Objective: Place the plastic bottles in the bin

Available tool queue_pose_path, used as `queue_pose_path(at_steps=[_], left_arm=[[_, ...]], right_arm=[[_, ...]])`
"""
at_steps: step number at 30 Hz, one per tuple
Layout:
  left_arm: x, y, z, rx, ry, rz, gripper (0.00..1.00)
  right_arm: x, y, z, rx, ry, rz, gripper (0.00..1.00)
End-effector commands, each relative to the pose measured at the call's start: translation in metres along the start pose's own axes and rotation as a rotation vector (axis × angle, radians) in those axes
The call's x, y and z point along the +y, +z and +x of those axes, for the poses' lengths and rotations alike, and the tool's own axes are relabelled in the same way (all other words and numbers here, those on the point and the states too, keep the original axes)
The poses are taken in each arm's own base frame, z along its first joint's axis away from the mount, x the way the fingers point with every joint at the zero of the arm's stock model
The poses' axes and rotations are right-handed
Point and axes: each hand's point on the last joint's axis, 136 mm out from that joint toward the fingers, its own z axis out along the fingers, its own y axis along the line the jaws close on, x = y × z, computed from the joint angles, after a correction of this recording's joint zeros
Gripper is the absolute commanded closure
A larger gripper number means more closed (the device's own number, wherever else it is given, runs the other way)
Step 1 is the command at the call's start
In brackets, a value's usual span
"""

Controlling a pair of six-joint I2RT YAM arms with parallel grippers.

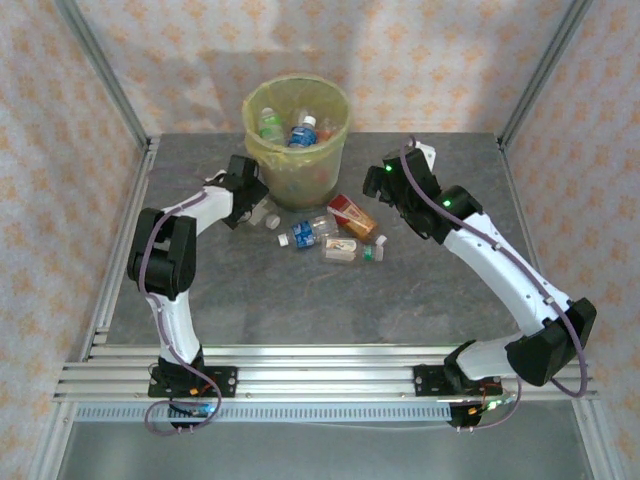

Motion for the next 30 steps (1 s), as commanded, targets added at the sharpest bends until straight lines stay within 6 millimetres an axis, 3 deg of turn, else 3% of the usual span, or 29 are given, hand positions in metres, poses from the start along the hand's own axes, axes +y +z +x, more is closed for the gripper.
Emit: queue_pose_path(at_steps=[1,11,20,24,30], left_arm=[[0.049,0.0,0.004,0.016,-0.016,-0.144,0.04],[0.08,-0.037,-0.009,-0.042,-0.001,-0.192,0.0],[0.054,-0.064,-0.027,-0.06,0.11,-0.106,0.0],[0.052,-0.064,-0.028,-0.058,0.091,-0.112,0.0],[0.053,-0.046,-0.021,-0.01,0.062,-0.162,0.0]], right_arm=[[-0.004,-0.004,-0.006,-0.03,0.024,0.011,0.01],[-0.004,-0.004,-0.008,-0.026,0.023,0.015,0.01],[-0.002,0.004,-0.002,-0.002,0.014,0.019,0.01],[0.002,0.007,0.0,0.007,0.019,0.008,0.01],[0.003,0.009,0.003,0.018,0.017,0.002,0.01]])
